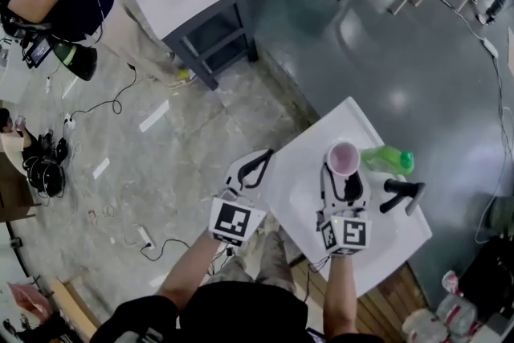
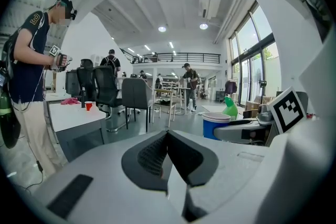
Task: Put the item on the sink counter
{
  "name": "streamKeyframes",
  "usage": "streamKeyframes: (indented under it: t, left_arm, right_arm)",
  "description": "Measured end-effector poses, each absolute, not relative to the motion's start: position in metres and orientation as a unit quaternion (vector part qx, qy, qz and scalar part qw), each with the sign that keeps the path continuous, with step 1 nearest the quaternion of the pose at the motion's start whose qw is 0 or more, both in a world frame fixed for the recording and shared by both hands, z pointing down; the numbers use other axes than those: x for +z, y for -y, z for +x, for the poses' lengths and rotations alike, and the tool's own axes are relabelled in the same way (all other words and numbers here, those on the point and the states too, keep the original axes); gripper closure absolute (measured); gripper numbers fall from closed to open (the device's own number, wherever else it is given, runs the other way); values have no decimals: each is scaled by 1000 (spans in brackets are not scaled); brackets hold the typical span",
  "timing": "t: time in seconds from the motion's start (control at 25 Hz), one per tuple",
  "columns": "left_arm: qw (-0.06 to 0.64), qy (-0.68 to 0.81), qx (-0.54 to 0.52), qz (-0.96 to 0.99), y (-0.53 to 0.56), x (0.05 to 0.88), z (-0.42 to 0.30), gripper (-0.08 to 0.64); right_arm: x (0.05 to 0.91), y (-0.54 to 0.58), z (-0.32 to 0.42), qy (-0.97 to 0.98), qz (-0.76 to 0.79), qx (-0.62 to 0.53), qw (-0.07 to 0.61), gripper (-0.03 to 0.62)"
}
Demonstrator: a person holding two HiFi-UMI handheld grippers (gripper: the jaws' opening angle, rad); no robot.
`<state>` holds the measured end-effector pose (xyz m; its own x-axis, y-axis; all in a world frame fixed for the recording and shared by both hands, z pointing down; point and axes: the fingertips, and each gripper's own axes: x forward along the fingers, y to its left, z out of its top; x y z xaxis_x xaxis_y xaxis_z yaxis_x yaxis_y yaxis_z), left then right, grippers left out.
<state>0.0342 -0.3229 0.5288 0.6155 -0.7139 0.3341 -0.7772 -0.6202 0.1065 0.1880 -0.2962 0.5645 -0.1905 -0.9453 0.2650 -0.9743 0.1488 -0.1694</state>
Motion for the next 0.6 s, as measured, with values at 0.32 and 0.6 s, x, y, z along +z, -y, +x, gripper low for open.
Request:
streamKeyframes:
  t: [0.32, 0.6]
  left_arm:
    - [131, 417, 138, 889, 342, 556, 43, 558]
    - [146, 418, 149, 884, 351, 581, 44, 558]
  right_arm:
    - [595, 320, 194, 755, 633, 160, 57, 336]
    - [620, 335, 199, 754, 632, 167, 65, 336]
